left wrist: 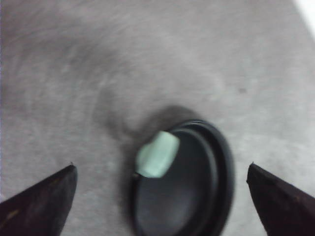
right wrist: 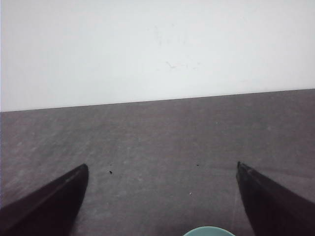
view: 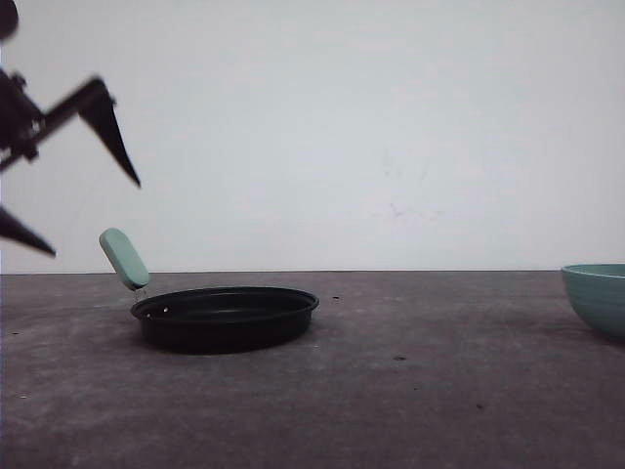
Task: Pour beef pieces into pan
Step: 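Lower the left gripper onto the pan's mint-green handle and close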
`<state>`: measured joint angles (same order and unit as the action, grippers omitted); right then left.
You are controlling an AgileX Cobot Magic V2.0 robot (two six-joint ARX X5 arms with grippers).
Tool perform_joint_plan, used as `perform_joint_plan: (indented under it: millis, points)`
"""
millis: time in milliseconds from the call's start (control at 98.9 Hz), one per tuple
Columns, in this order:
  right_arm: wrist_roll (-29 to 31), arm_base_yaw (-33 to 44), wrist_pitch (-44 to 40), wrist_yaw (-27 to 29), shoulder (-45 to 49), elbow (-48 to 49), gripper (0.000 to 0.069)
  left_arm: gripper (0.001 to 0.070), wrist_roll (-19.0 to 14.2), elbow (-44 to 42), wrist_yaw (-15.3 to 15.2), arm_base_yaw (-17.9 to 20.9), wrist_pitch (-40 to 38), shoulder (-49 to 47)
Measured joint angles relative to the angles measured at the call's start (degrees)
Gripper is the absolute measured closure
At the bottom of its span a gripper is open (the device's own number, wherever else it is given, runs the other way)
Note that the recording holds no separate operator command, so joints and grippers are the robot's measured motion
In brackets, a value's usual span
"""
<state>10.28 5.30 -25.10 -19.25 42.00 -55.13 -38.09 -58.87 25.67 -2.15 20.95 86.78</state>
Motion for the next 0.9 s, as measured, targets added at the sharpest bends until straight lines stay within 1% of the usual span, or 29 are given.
perform_joint_plan:
  millis: [111, 243, 445, 506, 546, 607, 667, 779, 900]
  points:
    - [0.00, -0.20, 0.02, 0.02, 0.00, 0.00, 0.0092, 0.0030, 0.46, 0.00, -0.04, -0.37, -1.05, 3.32]
    - [0.00, -0.44, 0.00, 0.00, 0.00, 0.00, 0.0092, 0.0031, 0.59, 0.00, -0.02, -1.07, -3.98, 6.95]
    - [0.00, -0.48, -0.17, 0.00, 0.00, 0.00, 0.0092, 0.0045, 0.59, 0.00, -0.04, -2.27, -6.69, 10.49]
    - [0.00, -0.48, -0.63, 0.00, 0.00, 0.00, 0.0092, 0.0082, 0.59, 0.00, -0.28, -2.71, -6.69, 11.08]
    - [0.00, -0.48, -0.98, 0.00, 0.00, 0.00, 0.0092, 0.0118, 0.70, 0.00, -0.55, -3.04, -6.67, 11.28]
    - [0.00, -0.48, -1.38, 0.00, 0.00, 0.00, 0.0092, 0.0178, 1.07, 0.00, -1.75, -3.67, -6.95, 11.32]
    - [0.00, -0.48, -1.46, 0.00, 0.00, 0.00, 0.0092, 0.0237, 1.46, 0.00, -1.99, -4.20, -8.04, 11.32]
    - [0.00, -0.48, -1.46, 0.00, 0.00, 0.00, 0.0092, 0.0315, 1.84, 0.00, -2.25, -5.18, -10.73, 11.32]
    - [0.00, -0.48, -1.57, 0.00, -0.02, 0.00, 0.0092, 0.0405, 2.14, 0.00, -3.26, -6.45, -12.87, 11.32]
